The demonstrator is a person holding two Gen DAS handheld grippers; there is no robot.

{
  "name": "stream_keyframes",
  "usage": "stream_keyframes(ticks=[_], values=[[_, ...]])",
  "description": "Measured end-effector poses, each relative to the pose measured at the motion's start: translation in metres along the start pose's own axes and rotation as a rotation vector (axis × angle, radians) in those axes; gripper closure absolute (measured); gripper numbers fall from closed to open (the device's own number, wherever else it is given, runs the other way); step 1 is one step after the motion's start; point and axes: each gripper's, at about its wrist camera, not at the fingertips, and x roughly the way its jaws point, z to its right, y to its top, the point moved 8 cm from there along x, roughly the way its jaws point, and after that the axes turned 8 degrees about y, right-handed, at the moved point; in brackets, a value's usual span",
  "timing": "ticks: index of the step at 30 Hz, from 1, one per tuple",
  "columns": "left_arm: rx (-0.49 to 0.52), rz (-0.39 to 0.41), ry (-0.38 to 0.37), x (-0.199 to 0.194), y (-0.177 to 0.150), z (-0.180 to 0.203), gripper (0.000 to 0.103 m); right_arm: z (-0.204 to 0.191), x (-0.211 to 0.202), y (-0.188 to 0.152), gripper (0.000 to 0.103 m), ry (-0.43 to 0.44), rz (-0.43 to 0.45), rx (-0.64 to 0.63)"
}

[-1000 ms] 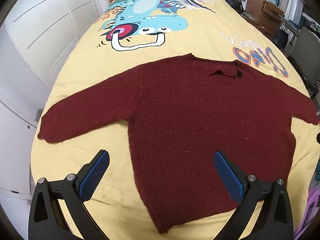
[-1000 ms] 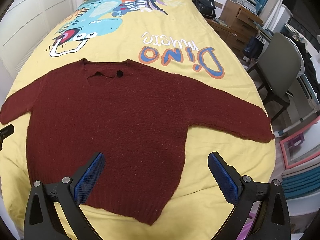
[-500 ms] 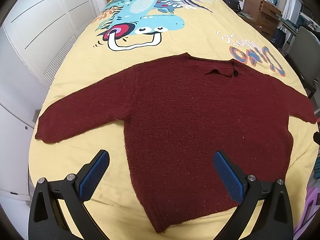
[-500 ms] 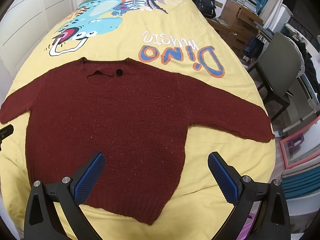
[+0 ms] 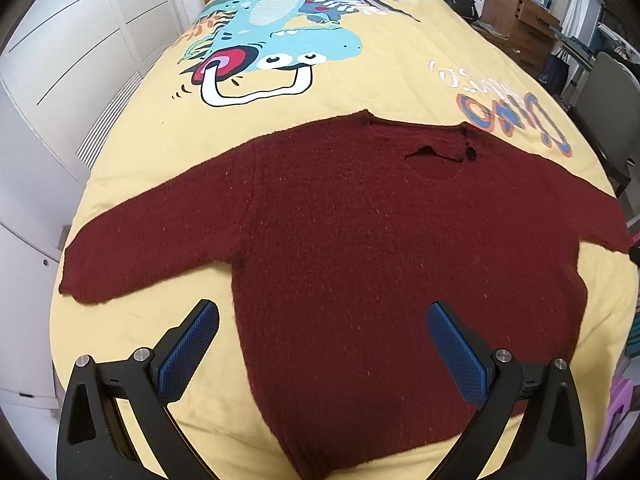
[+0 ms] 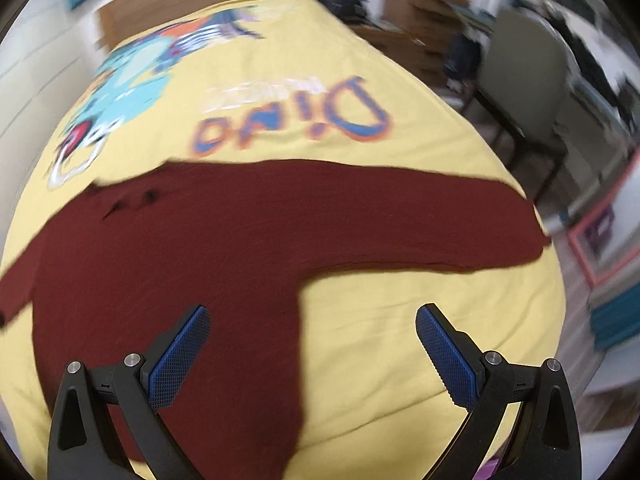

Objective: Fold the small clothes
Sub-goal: 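Move the right gripper to a sweater sleeve cuff and grasp it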

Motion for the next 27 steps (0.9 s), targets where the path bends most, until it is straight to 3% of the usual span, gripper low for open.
stream_keyframes(ticks=[9, 15, 21, 27], values=[[-0.019, -0.054, -0.007, 0.043, 0.03, 0.003, 0.001, 0.155, 0.06, 0.025, 0.001, -0.135, -0.049, 0.249], [-0.036, -0.102, 0.014, 0.071, 0.036, 0.001, 0.001, 0.232, 0.097, 0.021, 0.001, -0.165, -0.092, 0.435], [-0.018, -0.144, 0.047, 0.093, 0.028, 0.0, 0.001, 0.278, 0.128, 0.014, 0.001, -0.165, -0.124, 0.557], [-0.022, -0.176, 0.035, 0.106, 0.02, -0.006, 0.001, 0.287, 0.137, 0.026, 0.002, -0.136, -0.104, 0.573]])
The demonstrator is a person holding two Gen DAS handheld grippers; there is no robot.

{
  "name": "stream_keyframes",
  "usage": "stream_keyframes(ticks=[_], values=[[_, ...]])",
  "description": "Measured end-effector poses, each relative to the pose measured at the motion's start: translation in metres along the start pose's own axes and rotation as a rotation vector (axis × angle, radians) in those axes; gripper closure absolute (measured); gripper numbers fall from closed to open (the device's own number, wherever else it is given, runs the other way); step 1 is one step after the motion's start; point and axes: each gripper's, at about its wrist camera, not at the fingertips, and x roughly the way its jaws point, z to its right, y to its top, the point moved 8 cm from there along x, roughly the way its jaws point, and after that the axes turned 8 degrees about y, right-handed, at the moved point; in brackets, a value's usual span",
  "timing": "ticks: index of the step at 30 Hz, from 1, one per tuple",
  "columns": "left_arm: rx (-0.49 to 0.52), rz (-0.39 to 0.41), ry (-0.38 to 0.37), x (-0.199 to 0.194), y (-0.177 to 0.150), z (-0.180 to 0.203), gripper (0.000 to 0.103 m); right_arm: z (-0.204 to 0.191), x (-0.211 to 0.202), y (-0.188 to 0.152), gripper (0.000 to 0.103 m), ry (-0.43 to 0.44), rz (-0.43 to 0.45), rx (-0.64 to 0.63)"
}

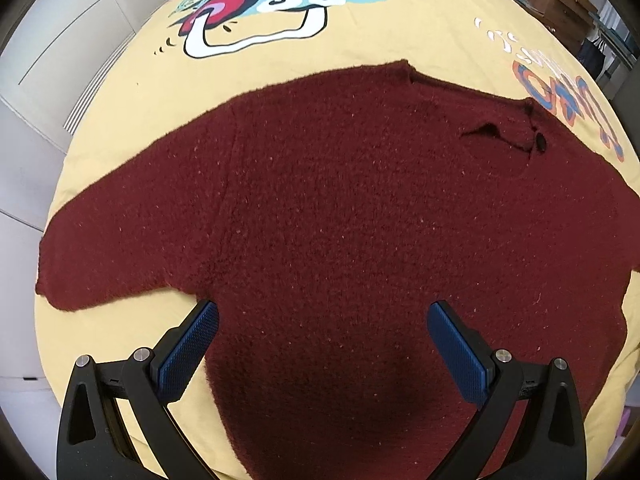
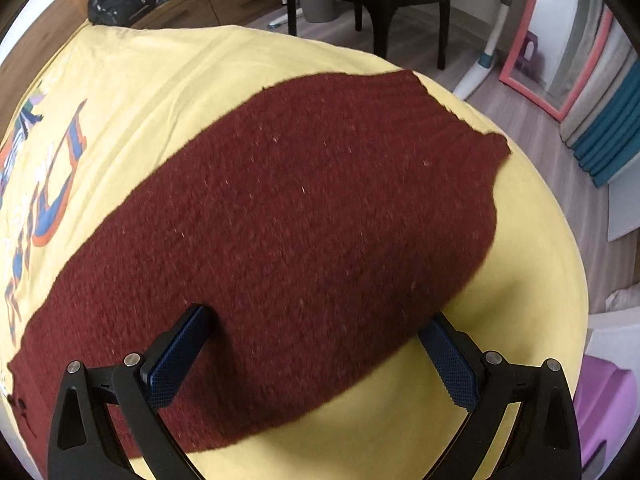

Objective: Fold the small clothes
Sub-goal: 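Move the right gripper to a sweater sleeve cuff and grasp it, then lift the sleeve with the right gripper and fold it across the sweater body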

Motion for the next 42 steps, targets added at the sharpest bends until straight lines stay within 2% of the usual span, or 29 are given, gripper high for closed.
stream_keyframes(ticks=[1, 2, 4, 5, 6, 7, 11, 17, 21, 26, 29, 36, 42], values=[[0.001, -0.002, -0.002, 0.001, -0.001, -0.001, 0.001, -0.004, 0.003, 0.001, 0.004, -0.002, -0.006, -0.002], [0.002, -0.005, -0.003, 0.002, -0.002, 0.0, 0.001, -0.004, 0.005, 0.003, 0.01, -0.001, -0.015, -0.001], [0.007, -0.01, -0.005, 0.004, -0.005, -0.002, 0.001, -0.005, 0.004, 0.007, 0.032, 0.004, -0.013, 0.006], [0.008, -0.011, -0.005, 0.005, -0.006, -0.002, 0.001, -0.006, 0.0, 0.011, 0.059, 0.013, -0.002, 0.011], [0.008, -0.012, -0.004, 0.004, -0.008, -0.002, 0.001, -0.008, -0.003, 0.016, 0.08, 0.032, 0.003, 0.011], [0.007, -0.012, -0.006, 0.005, -0.008, -0.004, 0.001, -0.013, -0.004, 0.019, 0.085, 0.044, -0.005, 0.001], [-0.007, -0.012, 0.003, 0.008, -0.009, -0.009, 0.001, -0.038, -0.018, 0.024, 0.089, 0.029, -0.002, -0.102], [-0.018, 0.011, -0.02, 0.004, -0.005, -0.021, 0.001, -0.102, -0.077, 0.023, 0.089, 0.127, 0.102, -0.255], [-0.028, 0.031, -0.024, 0.002, 0.0, -0.029, 0.001, -0.171, -0.119, 0.011, 0.089, 0.218, 0.142, -0.374], [-0.043, 0.058, -0.057, -0.006, 0.006, -0.035, 0.001, -0.259, -0.151, -0.038, 0.089, 0.315, 0.137, -0.501], [-0.058, 0.072, -0.078, -0.013, 0.008, -0.038, 0.001, -0.305, -0.156, -0.061, 0.089, 0.338, 0.132, -0.582], [-0.082, 0.096, -0.105, -0.018, 0.014, -0.05, 0.001, -0.398, -0.146, -0.126, 0.089, 0.427, 0.054, -0.694], [-0.088, 0.096, -0.112, -0.014, 0.016, -0.056, 0.001, -0.441, -0.112, -0.192, 0.089, 0.445, -0.05, -0.783]])
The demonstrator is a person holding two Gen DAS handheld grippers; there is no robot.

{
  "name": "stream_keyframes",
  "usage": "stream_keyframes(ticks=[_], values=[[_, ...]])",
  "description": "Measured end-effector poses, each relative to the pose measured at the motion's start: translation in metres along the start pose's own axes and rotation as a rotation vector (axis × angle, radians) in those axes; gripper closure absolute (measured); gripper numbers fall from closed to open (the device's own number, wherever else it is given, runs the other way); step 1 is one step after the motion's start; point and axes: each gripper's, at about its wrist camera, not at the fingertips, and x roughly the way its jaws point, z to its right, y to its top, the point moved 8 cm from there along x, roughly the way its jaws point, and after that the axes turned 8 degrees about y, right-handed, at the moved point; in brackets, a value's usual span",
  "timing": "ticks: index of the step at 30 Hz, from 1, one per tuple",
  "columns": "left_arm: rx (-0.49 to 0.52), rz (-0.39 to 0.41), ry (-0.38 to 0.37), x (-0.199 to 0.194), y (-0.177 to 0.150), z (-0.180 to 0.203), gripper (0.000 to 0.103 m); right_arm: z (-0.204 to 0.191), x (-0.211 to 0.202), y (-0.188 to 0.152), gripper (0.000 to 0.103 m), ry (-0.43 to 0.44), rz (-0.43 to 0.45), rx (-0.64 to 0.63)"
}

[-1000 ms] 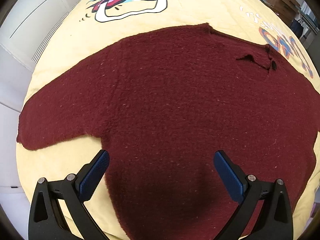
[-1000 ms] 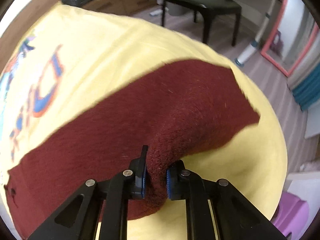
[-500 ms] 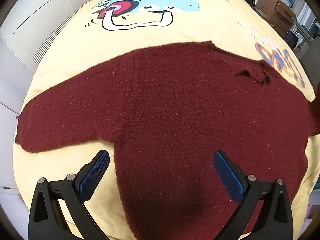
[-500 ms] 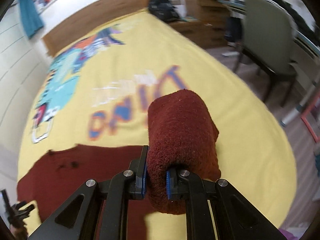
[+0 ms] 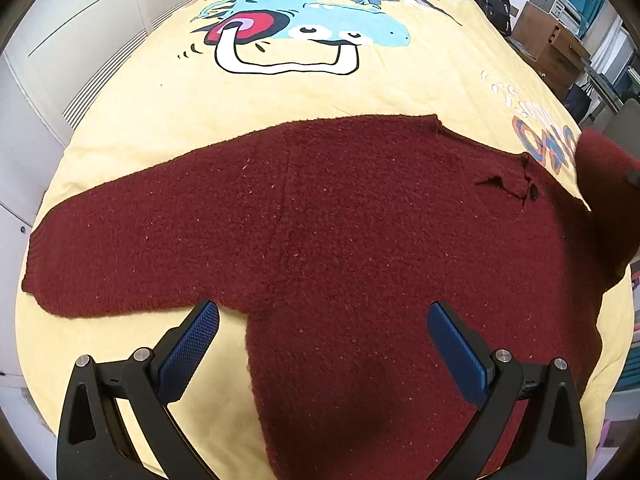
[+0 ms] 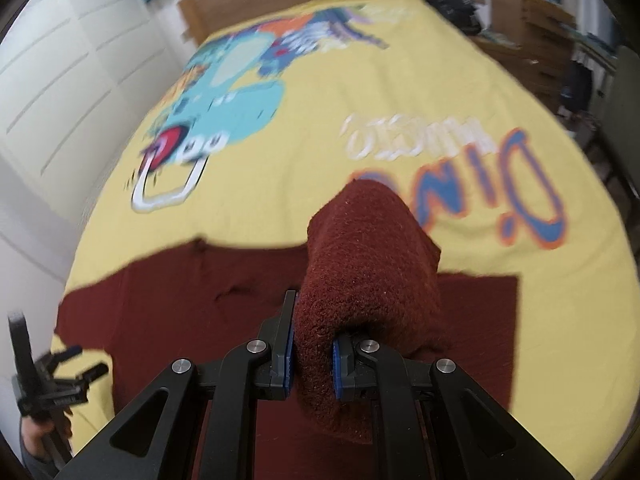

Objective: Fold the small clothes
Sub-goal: 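Lift the sleeve with the right gripper and fold it across the sweater body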

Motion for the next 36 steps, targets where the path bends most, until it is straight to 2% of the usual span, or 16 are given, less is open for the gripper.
stream_keyframes(ticks=[9, 15, 17, 18, 19, 20, 21, 26, 31, 33, 36], values=[[0.013, -0.033, 0.014, 0.017, -0.007, -0.006, 0.001, -0.017, 0.095, -0.09, 0.088, -0.021, -0.247, -0.023], [0.032, -0.042, 0.015, 0.02, -0.013, -0.007, 0.001, -0.013, 0.11, -0.101, 0.084, -0.054, -0.263, -0.036], [0.033, -0.042, 0.014, 0.021, -0.014, -0.007, 0.001, -0.012, 0.109, -0.101, 0.081, -0.068, -0.27, -0.039], [0.032, -0.047, 0.012, 0.022, -0.014, -0.007, 0.001, -0.013, 0.109, -0.1, 0.071, -0.078, -0.279, -0.044], [0.031, -0.055, 0.01, 0.024, -0.014, -0.007, 0.001, -0.016, 0.108, -0.1, 0.061, -0.079, -0.282, -0.056], [0.034, -0.067, 0.013, 0.026, -0.015, -0.006, 0.001, -0.018, 0.107, -0.099, 0.04, -0.078, -0.28, -0.066], [0.038, -0.077, 0.021, 0.028, -0.016, -0.006, 0.001, -0.02, 0.104, -0.099, 0.027, -0.082, -0.273, -0.078], [0.042, -0.089, 0.025, 0.028, -0.015, -0.003, 0.001, -0.014, 0.088, -0.101, 0.023, -0.114, -0.281, -0.101], [0.08, -0.086, 0.049, 0.025, -0.012, 0.005, 0.001, 0.013, 0.061, -0.115, 0.021, -0.154, -0.29, -0.109], [0.089, -0.088, 0.05, 0.024, -0.011, 0.008, 0.001, 0.022, 0.046, -0.122, 0.021, -0.125, -0.263, -0.095], [0.104, -0.092, 0.033, 0.023, -0.009, 0.018, 0.001, 0.047, 0.025, -0.127, 0.021, -0.146, -0.223, -0.056]])
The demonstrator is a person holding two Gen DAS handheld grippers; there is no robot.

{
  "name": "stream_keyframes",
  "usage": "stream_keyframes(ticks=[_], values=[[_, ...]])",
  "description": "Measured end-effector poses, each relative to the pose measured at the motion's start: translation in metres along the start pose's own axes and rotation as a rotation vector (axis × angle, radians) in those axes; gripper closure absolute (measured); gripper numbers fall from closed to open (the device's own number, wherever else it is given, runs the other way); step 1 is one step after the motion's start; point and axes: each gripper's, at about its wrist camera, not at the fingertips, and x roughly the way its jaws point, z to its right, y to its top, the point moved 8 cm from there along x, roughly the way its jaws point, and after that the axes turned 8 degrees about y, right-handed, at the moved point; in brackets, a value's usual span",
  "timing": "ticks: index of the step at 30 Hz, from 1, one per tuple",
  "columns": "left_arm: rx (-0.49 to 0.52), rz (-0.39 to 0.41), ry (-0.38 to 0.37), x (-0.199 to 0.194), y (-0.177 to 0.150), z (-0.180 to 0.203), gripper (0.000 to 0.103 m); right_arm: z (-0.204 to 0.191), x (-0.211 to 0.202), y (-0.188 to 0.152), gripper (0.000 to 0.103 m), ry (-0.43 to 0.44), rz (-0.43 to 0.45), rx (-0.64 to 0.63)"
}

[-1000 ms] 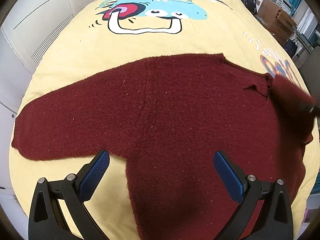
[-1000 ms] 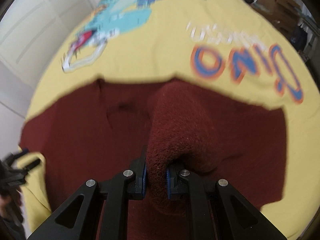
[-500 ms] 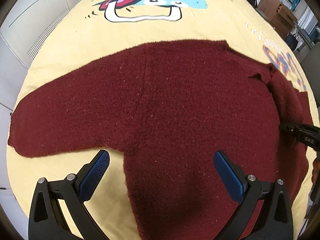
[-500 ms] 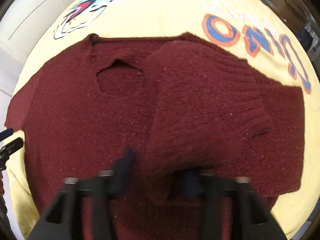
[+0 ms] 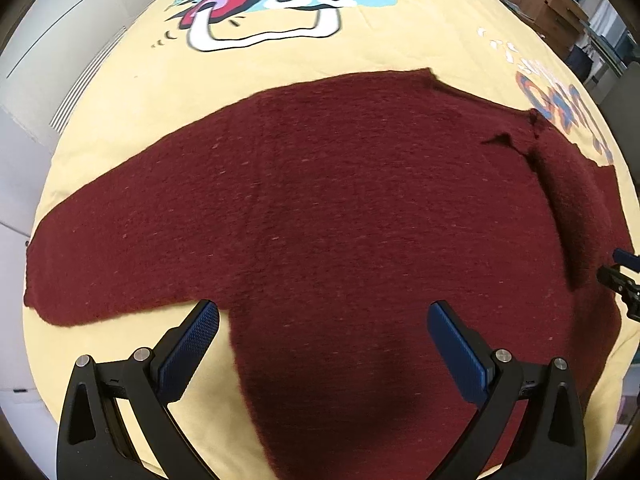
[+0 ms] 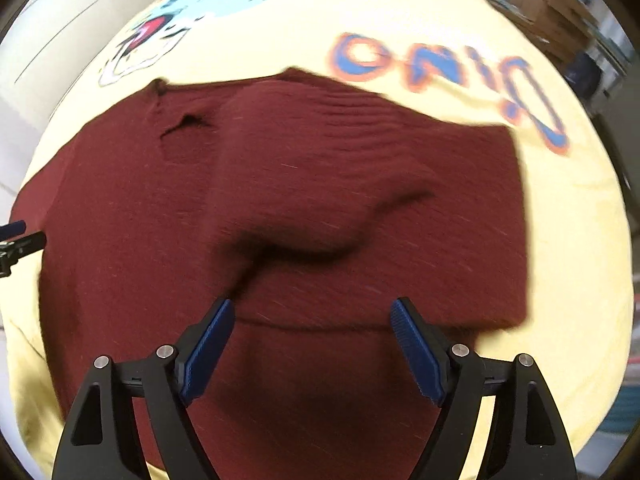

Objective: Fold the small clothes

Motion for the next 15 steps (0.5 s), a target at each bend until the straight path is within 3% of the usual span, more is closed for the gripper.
stream_keyframes(ticks=[6, 15], values=[[0.101, 0.045, -0.028, -0.015, 0.02, 0.045, 0.001, 0.072, -0.026, -0.026, 0.021, -0.102, 0.027, 0.112], [0.307, 0.097, -0.136, -0.02, 0.055, 0.163, 0.001, 0.13, -0.023, -0.044, 0.021, -0.124, 0.04, 0.247]])
